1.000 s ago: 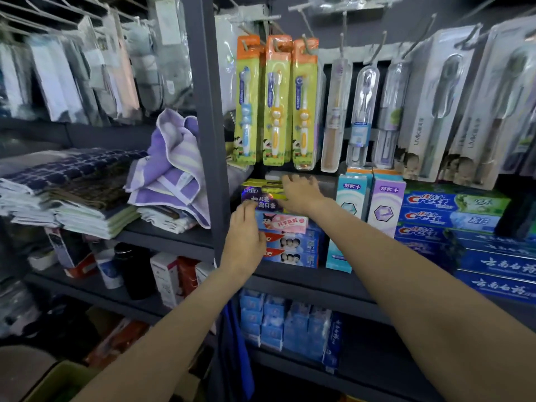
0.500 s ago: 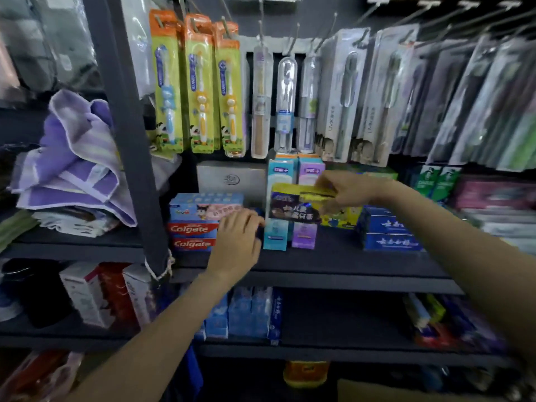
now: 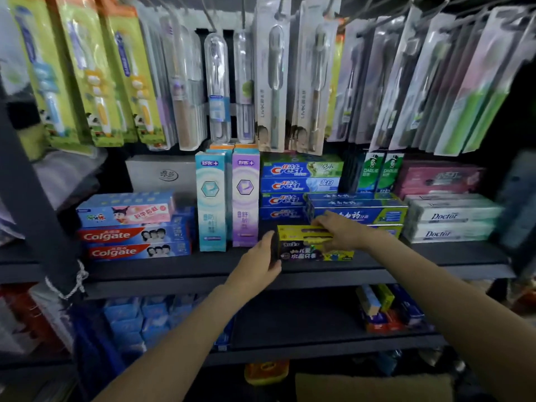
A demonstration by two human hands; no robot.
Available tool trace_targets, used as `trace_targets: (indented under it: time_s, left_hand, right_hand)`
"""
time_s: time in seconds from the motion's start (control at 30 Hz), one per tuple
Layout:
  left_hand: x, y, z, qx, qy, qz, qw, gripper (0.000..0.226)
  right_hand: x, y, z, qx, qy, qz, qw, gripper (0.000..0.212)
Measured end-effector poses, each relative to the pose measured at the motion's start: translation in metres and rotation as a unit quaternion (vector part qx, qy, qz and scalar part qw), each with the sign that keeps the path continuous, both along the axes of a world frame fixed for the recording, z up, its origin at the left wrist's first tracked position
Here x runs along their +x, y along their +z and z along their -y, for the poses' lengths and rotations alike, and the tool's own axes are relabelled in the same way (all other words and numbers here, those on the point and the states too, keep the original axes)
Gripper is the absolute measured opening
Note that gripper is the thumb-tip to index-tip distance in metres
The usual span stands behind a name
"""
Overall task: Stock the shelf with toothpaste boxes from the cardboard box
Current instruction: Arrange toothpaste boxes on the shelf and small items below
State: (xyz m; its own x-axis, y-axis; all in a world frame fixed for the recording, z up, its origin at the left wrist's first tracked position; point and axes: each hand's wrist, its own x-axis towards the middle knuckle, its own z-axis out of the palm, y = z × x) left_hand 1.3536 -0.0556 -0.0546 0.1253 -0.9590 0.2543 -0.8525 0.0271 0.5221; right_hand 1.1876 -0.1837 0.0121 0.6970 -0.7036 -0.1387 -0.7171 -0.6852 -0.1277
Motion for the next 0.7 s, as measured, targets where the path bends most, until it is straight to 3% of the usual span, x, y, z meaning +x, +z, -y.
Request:
trace_targets:
  time_s: [0.2, 0.33, 0.47, 0.7]
  left_hand:
    - [-0.015, -0.009, 0.024, -0.022, 0.045, -0.071, 0.996, 0.05]
    - [-0.008, -0.003, 0.011, -0.087, 0.062, -0.062, 0.992, 0.046]
    - [0.017, 0.011, -0.011, -0.199, 0.05, 0.001, 0.979, 0.035]
    - [0.091, 0.032, -0.062, -0.275, 0.161, 0.017, 0.948, 0.025]
  right_hand:
    - [-0.012, -0.002, -0.01, -0.147, 0.051, -0.003, 0.988, 0.069]
    - [-0.008, 0.004, -0.018, -0.162, 0.07, 0.022, 0.984, 0.062]
    - [0.023, 0.016, -0.038, -0.199, 0.129, 0.049, 0.97, 0.052]
    - [0.159, 0.043, -0.099, -0.126, 0.258, 0.213, 0.934, 0.041]
